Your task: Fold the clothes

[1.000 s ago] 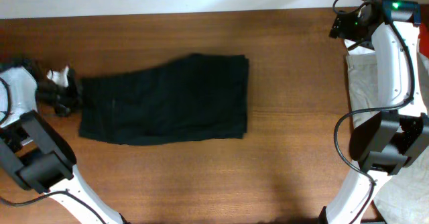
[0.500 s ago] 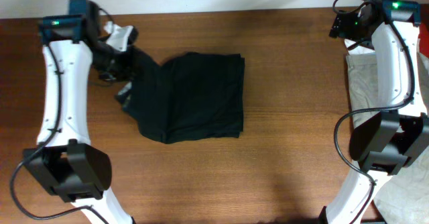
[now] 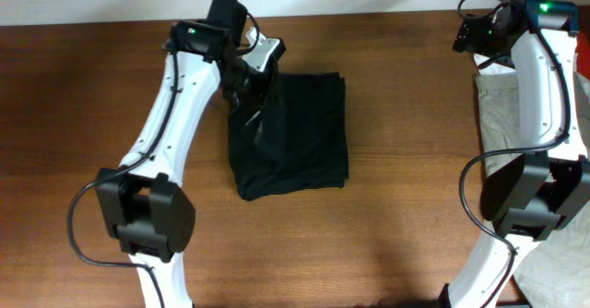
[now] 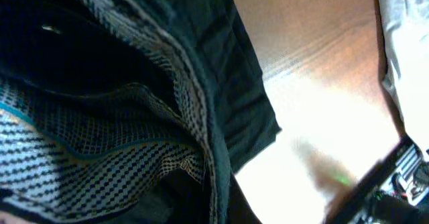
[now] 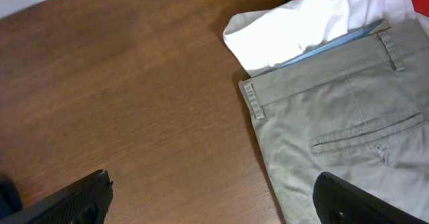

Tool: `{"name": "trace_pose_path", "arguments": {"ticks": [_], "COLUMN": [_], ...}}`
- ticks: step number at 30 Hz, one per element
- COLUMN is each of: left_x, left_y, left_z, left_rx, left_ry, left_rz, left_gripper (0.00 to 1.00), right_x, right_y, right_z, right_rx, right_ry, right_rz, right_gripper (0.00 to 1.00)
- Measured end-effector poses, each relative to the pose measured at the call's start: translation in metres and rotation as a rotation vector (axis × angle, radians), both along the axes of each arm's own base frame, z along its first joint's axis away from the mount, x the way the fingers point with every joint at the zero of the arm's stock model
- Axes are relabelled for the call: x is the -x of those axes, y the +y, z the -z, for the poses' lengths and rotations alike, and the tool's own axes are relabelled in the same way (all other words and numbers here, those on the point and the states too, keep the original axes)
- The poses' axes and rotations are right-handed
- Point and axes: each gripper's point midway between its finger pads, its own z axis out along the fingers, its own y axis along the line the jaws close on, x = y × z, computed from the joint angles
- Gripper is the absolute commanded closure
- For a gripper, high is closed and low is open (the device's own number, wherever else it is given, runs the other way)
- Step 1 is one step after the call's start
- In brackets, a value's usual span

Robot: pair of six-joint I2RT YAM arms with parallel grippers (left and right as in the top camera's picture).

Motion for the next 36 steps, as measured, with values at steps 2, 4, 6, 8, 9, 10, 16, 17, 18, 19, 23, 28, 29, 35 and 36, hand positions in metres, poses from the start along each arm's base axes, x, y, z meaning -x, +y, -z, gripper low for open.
{"name": "trace_pose_path", "arguments": {"ticks": [2,4,6,8,9,10,16,17,18,19,23,28,29,35,36], "left_x": [-0.006,-0.011,-0.008,-0.004,-0.001,0.000,0.007,0.012,0.015,0.021,0.043,0.064,0.068,0.097,0.101], "left_y": [-0.008,-0.021,-0.030,-0.039,-0.043,-0.046,-0.058,-0.055,-0.052,-0.047,-0.055,-0.096,-0.101,-0.117,-0.120], "left_z": [0.014,0.031,0.045,0.050,0.051,0.051,0.043,0.044,0.045,0.047,0.071,0.120,0.122,0.159,0.164], "left_rx": [0.000,0.000,-0.005,-0.006,-0.006,-0.002,0.091,0.085,0.071,0.048,-0.023,-0.044,-0.045,-0.090,-0.086], "left_ry": [0.005,0.010,0.037,0.050,0.052,0.053,0.089,0.114,0.130,0.161,0.258,0.319,0.325,0.420,0.443], "left_rz": [0.009,0.028,0.045,0.065,0.075,0.082,0.105,0.100,0.098,0.093,0.125,0.220,0.233,0.289,0.294], "left_gripper": [0.93,0.76,0.57,0.51,0.51,0.51,0.58,0.62,0.74,0.86,0.99,0.99,0.99,0.99,0.99], "right_x": [0.000,0.000,0.000,0.000,0.000,0.000,0.000,0.000,0.000,0.000,0.000,0.000,0.000,0.000,0.000], "right_y": [0.000,0.000,0.000,0.000,0.000,0.000,0.000,0.000,0.000,0.000,0.000,0.000,0.000,0.000,0.000], "right_z": [0.000,0.000,0.000,0.000,0.000,0.000,0.000,0.000,0.000,0.000,0.000,0.000,0.000,0.000,0.000], "right_rx": [0.000,0.000,0.000,0.000,0.000,0.000,0.000,0.000,0.000,0.000,0.000,0.000,0.000,0.000,0.000], "right_ry": [0.000,0.000,0.000,0.000,0.000,0.000,0.001,0.000,0.001,0.001,0.001,0.000,0.000,0.000,0.001], "right_rz": [-0.001,0.000,-0.001,-0.001,0.000,0.000,0.000,0.000,-0.001,0.000,-0.001,0.000,0.000,-0.001,-0.001], "right_gripper": [0.01,0.01,0.01,0.01,0.01,0.01,0.01,0.01,0.01,0.01,0.01,0.01,0.01,0.01,0.01]}}
